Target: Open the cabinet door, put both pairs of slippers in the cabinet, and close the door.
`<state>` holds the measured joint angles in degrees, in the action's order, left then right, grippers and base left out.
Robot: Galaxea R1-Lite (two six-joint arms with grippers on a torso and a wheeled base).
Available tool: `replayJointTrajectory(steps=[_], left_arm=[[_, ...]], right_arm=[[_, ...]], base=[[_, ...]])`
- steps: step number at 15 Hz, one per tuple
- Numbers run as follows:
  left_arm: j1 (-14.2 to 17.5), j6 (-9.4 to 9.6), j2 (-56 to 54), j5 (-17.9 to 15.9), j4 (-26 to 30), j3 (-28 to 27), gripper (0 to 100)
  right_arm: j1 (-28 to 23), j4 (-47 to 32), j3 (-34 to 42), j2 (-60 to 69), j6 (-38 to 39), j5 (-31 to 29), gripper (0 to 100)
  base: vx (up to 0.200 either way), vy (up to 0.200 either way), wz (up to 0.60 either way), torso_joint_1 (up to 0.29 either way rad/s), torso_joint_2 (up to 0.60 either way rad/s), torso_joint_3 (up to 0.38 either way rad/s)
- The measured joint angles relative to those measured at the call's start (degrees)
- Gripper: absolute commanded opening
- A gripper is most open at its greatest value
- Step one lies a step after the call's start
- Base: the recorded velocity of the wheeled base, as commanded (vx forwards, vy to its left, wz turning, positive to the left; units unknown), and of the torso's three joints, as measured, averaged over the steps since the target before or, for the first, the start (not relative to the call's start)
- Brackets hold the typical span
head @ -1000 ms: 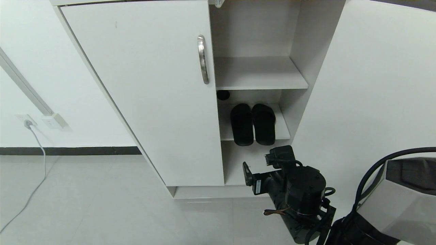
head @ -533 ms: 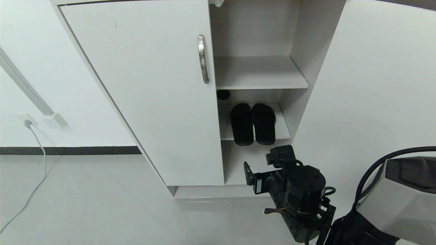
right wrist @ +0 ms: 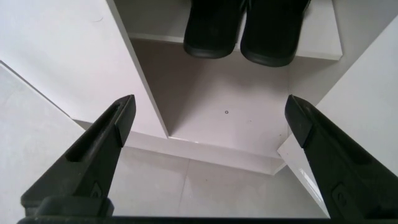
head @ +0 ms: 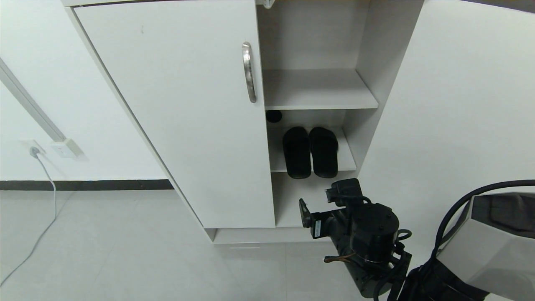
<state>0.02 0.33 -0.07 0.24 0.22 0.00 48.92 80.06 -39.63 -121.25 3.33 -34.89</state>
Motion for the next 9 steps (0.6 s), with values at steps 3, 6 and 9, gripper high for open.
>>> replayJointTrajectory(steps=[3, 6, 9], left_arm=[[0.0, -0.01, 0.0, 0.0, 0.0, -0.1, 0], [0.0, -0.01, 0.0, -0.1, 0.0, -0.1, 0], [0.0, 0.00, 0.0, -0.1, 0.0, -0.1, 0]], right_arm=[[-0.2, 0.0, -0.1, -0.1, 0.0, 0.0, 100], [-0.3, 0.0, -0.2, -0.3, 0.0, 0.0, 100], [-0.3, -0.1, -0.4, -0.7, 0.0, 0.1, 100]], base=[[0.000, 0.000, 0.00, 0.000, 0.00, 0.000], [0.000, 0.000, 0.00, 0.004, 0.00, 0.139], [0.000, 0.000, 0.00, 0.002, 0.00, 0.193]])
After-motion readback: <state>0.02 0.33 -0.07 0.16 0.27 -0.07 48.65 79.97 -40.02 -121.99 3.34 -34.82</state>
